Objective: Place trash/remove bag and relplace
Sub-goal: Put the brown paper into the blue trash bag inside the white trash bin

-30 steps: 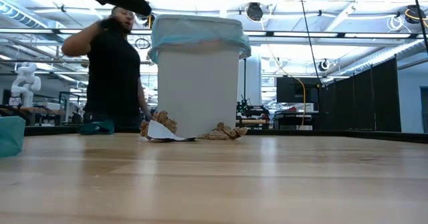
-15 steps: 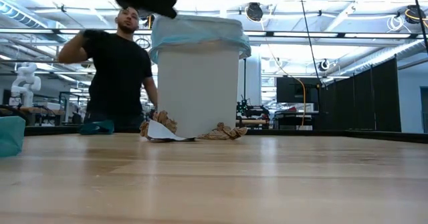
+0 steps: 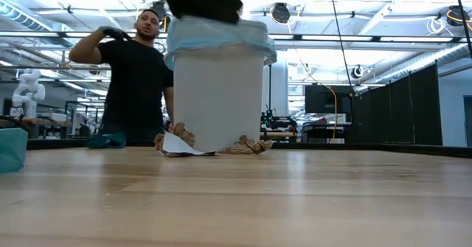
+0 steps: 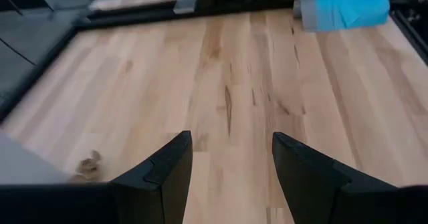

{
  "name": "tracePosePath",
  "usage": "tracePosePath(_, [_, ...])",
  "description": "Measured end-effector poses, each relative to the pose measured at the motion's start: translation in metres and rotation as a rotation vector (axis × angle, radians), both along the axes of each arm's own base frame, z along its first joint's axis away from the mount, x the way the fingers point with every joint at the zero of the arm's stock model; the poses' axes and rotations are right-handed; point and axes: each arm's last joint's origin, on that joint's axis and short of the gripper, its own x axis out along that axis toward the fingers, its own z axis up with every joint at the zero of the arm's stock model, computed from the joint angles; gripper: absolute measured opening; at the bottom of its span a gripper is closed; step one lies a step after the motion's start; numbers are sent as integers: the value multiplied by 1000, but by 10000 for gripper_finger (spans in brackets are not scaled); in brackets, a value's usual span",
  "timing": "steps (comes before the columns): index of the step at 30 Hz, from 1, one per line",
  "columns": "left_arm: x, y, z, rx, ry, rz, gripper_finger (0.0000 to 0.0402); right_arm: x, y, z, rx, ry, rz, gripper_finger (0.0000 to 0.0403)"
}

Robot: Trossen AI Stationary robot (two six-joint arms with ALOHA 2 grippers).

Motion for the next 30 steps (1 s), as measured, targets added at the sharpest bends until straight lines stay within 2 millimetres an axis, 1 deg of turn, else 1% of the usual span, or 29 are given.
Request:
tracePosePath(5, [19,12,-20,-26,45,-7,201,-14,10,-24,22,-101,-46,160])
tracePosePath(9, [31,23,-28,-10,68,15,201,-21,15,-42,41,-154,-62,160])
tracePosePath(13, [37,35,-30,16,77,36,201,-26,18,-58,76,-174,-78,160])
tracePosePath(17, [40,49,-29,15,76,74,201,-31,19,-68,114,-183,-95,160])
tracePosePath(19, [41,55,-29,15,76,91,201,-33,20,-72,108,-193,-104,160])
tracePosePath(23, [42,64,-30,-2,81,94,201,-36,22,-71,86,-233,-118,160])
tracePosePath(30, [43,70,-30,18,91,66,201,-38,24,-70,45,-253,-120,160])
